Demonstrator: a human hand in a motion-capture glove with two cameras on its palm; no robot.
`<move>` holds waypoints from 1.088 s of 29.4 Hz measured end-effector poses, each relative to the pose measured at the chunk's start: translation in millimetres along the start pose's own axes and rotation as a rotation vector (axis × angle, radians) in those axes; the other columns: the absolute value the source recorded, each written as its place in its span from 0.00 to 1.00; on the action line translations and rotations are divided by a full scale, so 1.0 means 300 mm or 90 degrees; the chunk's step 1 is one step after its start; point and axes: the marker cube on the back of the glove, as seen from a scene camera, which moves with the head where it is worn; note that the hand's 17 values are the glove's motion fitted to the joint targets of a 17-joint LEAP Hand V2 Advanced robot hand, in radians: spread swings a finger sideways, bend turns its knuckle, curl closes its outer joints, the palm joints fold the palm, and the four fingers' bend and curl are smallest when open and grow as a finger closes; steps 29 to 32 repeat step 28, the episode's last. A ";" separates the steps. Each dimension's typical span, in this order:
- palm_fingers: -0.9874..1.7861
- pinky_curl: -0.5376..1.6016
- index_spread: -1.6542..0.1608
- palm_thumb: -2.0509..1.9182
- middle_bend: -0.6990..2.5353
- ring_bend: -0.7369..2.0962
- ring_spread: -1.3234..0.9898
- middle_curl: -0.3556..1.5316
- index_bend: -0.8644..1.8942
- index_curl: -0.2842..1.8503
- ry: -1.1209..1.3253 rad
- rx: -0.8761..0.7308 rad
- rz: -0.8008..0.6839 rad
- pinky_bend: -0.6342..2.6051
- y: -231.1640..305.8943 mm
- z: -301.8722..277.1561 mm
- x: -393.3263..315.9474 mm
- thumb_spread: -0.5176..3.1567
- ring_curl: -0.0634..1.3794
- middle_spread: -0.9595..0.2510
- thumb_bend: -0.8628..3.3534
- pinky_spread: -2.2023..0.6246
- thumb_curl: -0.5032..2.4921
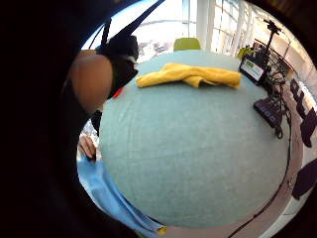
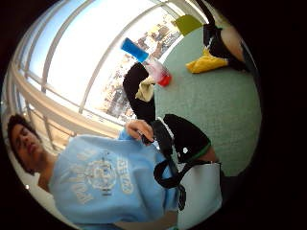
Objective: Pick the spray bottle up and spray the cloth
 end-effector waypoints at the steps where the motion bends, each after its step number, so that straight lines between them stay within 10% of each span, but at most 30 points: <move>1: 0.67 0.40 0.75 0.67 0.32 0.39 0.55 0.43 0.37 0.28 0.015 -0.004 0.002 0.24 0.030 -0.004 0.013 0.42 0.29 0.73 0.20 0.85 0.29; 32: 0.68 0.37 0.75 0.69 0.32 0.38 0.55 0.43 0.37 0.30 0.056 -0.045 0.028 0.24 0.192 -0.017 0.089 0.44 0.30 0.72 0.20 0.86 0.28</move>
